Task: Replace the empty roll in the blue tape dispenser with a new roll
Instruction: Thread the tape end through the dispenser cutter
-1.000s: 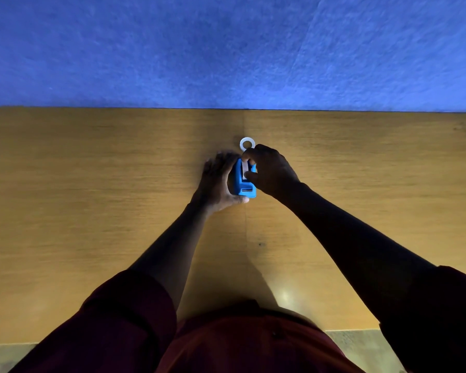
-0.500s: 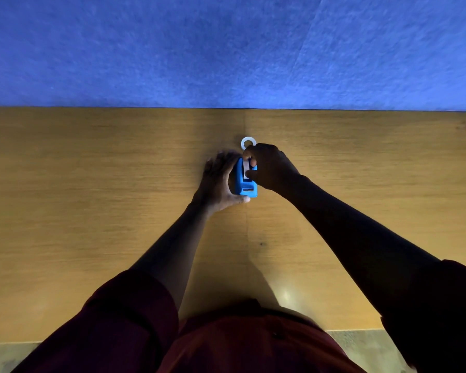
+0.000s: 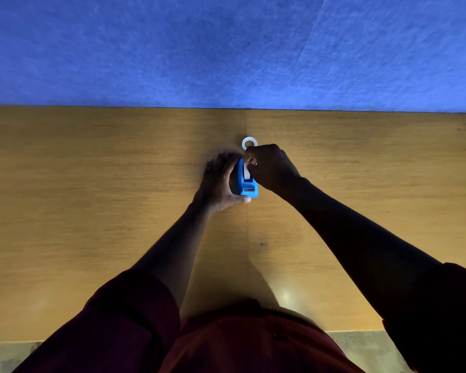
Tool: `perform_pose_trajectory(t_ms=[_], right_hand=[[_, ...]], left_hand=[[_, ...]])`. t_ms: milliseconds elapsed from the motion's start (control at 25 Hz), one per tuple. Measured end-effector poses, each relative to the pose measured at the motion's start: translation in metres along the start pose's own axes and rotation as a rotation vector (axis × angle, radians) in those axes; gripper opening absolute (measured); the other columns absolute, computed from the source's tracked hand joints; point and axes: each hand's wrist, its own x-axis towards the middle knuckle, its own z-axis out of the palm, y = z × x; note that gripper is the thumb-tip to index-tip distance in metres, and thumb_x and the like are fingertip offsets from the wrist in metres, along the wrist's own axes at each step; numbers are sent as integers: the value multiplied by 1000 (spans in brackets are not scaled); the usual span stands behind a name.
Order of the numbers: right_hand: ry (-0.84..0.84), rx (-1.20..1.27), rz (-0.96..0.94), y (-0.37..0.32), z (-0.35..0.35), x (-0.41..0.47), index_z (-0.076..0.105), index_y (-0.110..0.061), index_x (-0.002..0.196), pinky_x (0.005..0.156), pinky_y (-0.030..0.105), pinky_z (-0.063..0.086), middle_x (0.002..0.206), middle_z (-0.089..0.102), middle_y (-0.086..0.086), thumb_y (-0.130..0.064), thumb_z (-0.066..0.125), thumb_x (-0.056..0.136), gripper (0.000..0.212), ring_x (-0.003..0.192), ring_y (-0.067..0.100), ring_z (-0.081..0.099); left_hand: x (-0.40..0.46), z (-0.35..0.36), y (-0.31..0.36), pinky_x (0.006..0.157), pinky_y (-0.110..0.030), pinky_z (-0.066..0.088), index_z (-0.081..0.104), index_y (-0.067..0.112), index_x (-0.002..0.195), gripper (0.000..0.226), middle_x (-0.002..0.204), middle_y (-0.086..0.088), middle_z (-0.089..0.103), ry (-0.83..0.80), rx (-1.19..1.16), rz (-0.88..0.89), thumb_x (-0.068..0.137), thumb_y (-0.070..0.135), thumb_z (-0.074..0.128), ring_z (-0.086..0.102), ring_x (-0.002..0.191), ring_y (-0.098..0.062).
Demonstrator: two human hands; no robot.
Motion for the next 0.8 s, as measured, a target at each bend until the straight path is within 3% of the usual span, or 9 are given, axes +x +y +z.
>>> perform_pose_trajectory(t_ms=[120,320,560,800], right_hand=[[-14,18,29,0,0,4,70,-10,105,76,36,63,99,74,7,-12,68,91,15,85,18,73],[-53,16,21,2,-2,7,70,-10,106,76,36,62,98,74,6,-11,73,86,20,84,17,72],[-67,-10,-5,1,-1,6,69,-9,112,77,33,62,101,74,7,-11,75,85,28,86,17,72],[-37,10,-1,0,-3,4,71,-10,106,77,32,62,100,76,6,-11,75,84,22,87,17,73]], left_hand=[[0,0,0,129,-51,11,26,19,159,117,166,-7,25,1,0,-7,66,51,89,15,157,-28],[1,-1,1,125,-55,21,30,16,156,114,162,-9,30,4,15,10,65,52,89,24,154,-30],[0,0,1,126,-53,20,29,17,157,115,162,-10,32,18,8,8,65,52,89,25,153,-30],[1,3,-1,126,-54,20,27,18,157,118,162,-11,31,35,-1,7,63,52,90,25,152,-32]])
